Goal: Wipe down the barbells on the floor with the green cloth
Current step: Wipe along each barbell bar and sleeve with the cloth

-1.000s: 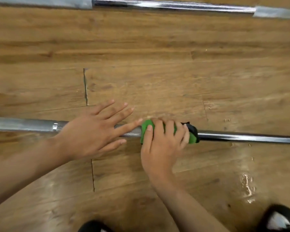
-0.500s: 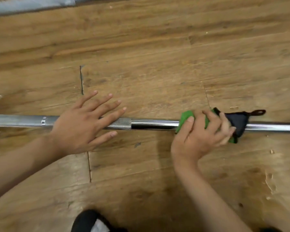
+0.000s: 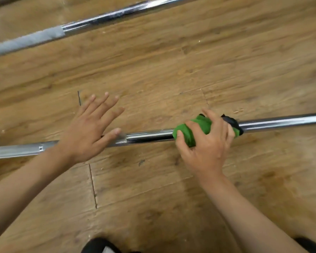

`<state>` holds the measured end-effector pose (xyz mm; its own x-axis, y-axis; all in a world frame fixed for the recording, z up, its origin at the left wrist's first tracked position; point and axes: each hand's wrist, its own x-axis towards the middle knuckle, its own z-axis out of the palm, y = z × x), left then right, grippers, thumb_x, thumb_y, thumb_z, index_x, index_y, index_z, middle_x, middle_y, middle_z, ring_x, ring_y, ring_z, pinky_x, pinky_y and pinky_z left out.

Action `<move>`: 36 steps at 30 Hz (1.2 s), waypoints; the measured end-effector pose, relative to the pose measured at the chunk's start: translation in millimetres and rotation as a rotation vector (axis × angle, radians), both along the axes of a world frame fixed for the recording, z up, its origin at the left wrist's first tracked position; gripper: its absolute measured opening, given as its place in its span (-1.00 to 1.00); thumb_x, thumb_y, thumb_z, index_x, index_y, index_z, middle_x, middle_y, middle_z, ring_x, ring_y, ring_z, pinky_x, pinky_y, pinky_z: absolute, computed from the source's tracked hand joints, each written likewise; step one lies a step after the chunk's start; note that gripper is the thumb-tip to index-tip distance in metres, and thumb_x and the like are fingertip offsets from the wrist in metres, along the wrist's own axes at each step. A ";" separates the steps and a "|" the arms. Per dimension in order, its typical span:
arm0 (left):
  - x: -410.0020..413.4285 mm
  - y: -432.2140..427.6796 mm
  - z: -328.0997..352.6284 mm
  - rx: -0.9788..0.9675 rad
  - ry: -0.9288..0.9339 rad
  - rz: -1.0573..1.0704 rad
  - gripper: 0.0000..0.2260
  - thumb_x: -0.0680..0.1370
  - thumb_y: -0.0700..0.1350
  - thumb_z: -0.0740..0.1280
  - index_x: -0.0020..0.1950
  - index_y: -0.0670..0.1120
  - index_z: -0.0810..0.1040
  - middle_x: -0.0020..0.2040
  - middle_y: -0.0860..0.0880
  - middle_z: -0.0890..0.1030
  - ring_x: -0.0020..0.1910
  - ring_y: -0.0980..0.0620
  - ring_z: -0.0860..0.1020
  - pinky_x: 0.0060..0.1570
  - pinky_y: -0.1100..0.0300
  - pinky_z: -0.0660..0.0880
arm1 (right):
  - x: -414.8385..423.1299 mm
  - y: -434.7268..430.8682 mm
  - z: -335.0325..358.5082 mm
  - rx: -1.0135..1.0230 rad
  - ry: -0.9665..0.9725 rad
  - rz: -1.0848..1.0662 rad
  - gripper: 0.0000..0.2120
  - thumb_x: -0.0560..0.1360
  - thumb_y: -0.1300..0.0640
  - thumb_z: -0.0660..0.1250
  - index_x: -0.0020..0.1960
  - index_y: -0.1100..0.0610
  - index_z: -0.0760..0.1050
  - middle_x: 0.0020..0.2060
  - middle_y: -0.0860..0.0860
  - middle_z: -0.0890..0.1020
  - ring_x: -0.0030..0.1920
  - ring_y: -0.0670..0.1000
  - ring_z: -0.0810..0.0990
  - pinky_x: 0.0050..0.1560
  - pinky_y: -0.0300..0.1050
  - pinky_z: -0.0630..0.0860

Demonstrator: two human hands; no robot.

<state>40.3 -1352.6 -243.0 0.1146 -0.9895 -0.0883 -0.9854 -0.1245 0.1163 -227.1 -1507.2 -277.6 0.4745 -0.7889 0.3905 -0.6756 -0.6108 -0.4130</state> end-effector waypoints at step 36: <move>-85.0 67.9 -5.3 -0.071 -0.127 0.069 -0.29 0.73 0.22 -0.08 0.67 -0.30 0.11 0.65 -0.27 0.23 0.67 -0.22 0.14 0.60 -0.29 0.09 | 9.0 98.9 20.0 -0.044 0.291 0.314 -0.66 0.66 -0.09 0.19 0.00 0.10 0.63 -0.18 0.11 0.61 -0.14 0.20 0.52 0.02 0.13 0.40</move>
<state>-44.7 -1284.6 -248.3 0.1882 -0.9821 0.0013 -0.9821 -0.1882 0.0027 -218.1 -1408.3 -257.6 0.7843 -0.5741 0.2353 -0.5384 -0.8182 -0.2019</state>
